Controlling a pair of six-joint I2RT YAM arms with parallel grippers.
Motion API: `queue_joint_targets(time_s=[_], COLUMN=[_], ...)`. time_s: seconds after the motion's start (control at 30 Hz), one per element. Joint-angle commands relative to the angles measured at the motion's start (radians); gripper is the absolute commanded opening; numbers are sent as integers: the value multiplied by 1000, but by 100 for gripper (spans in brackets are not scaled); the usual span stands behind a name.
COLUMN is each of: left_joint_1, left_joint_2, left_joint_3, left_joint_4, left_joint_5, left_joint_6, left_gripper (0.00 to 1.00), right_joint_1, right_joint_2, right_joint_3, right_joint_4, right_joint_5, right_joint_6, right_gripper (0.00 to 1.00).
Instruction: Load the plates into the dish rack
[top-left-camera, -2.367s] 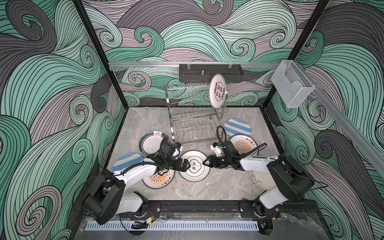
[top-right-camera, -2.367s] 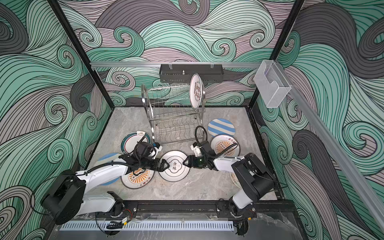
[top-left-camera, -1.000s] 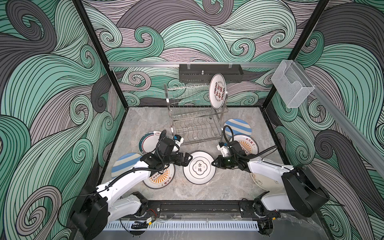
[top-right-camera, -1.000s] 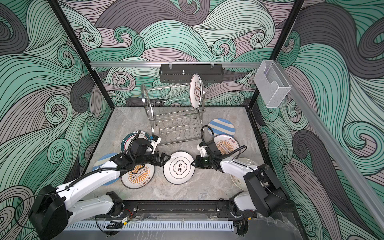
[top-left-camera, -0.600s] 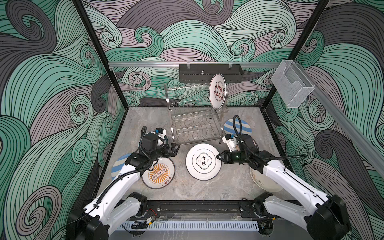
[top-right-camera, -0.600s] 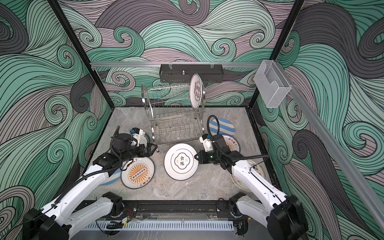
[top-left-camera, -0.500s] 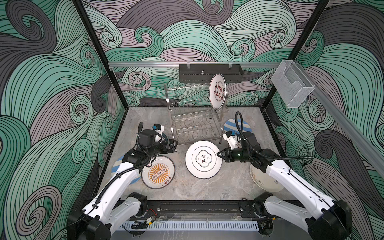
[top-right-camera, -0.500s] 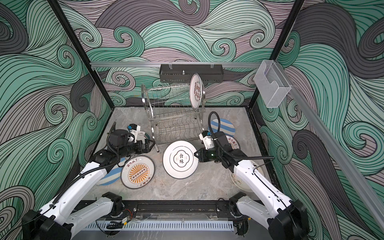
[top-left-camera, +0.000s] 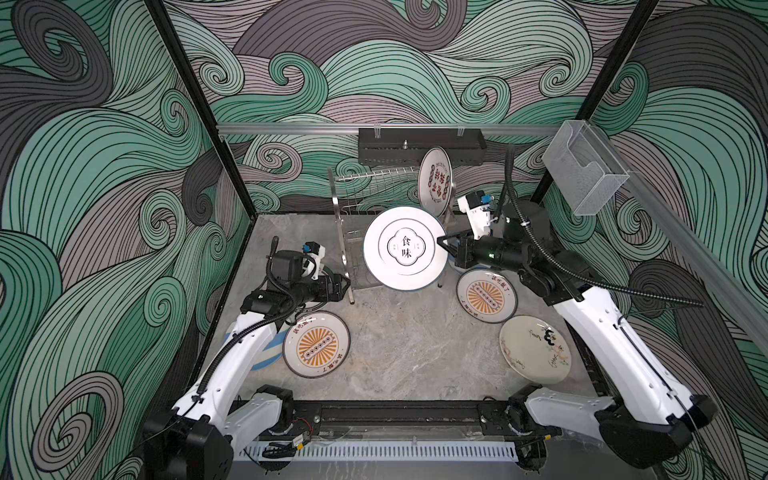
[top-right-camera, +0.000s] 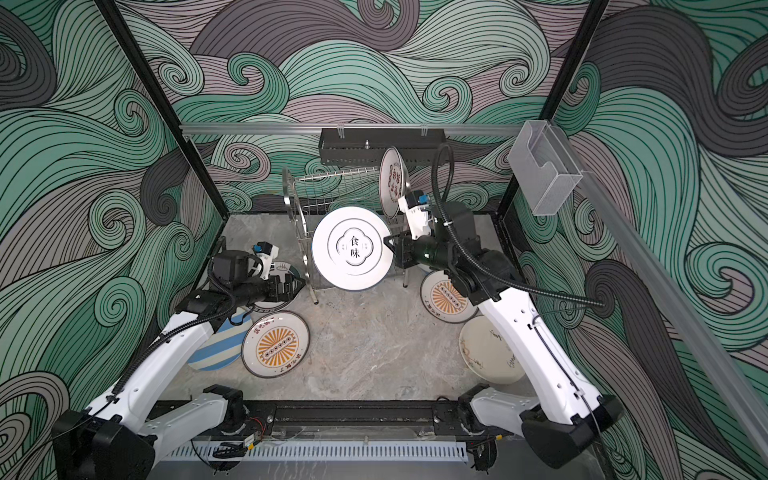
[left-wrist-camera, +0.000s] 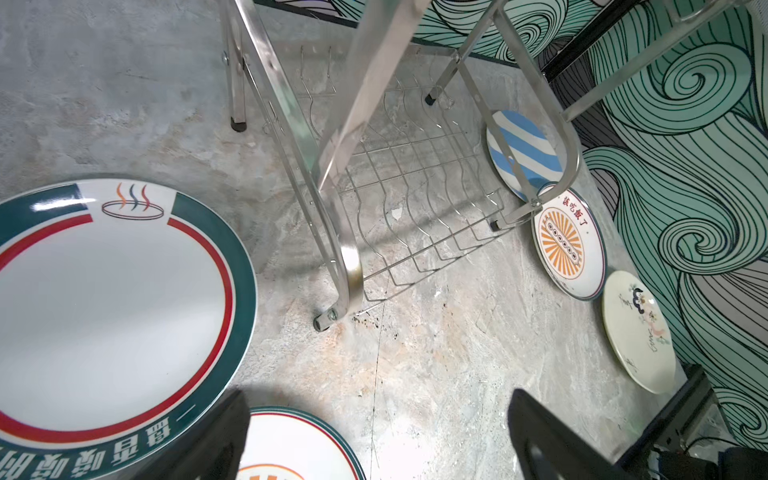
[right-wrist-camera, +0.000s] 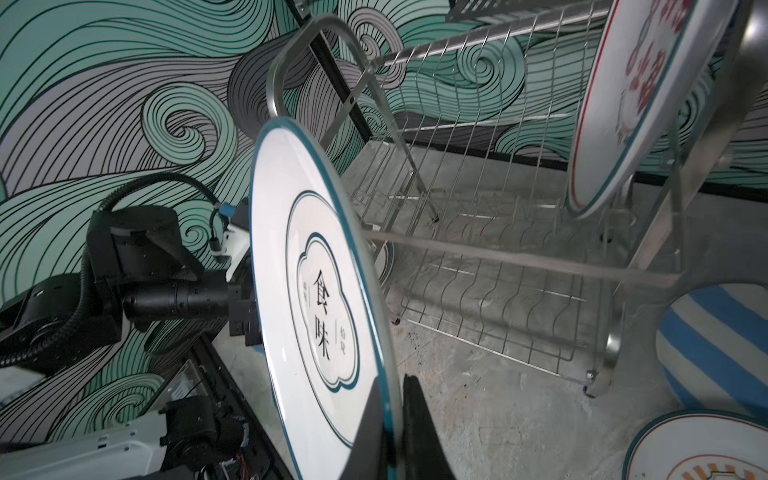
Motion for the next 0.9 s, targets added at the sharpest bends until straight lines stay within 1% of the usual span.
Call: queue_joint_targets(time_s=[0.0,0.17,0.27,0.33,0.43,0.5,0.57,0.67,0.77,0.87], left_joint_1=[9,9,8,10,8,8,10,10,7,7], left_joint_2=[5,25,33,35,35,36,35,35,35,35], left_joint_3=[9,6,4,2,2,2,2,-1,-4,-8], left_joint_4=[-4,7,4,1,1,2,5,8,8,11], left_joint_5=[40,75,91,97,99,103,111,123,132,135], left_joint_6=[17,27,21,20,22,23,22,21,20,18], left_gripper=[98,99,99,99,99,99,99,99,98,99], right_joint_1=[48,167,197,199,199,201,208,216,222,225], right_joint_2=[70,160,205,228,259,293,332,374,404,422], right_joint_3=[132,288,345,375,424,476,523,545,545,542], right_joint_4=[-12,59,121,154,196,191,187,226,268,311], right_joint_5=[250,593,737,781,807,839,924,1048,1125,1174], right_joint_6=[-39,-110,-156,-169,-180,-197,-240,-313,-360,-383], right_gripper=[0,0,0,0,0,0,0,0,0,0])
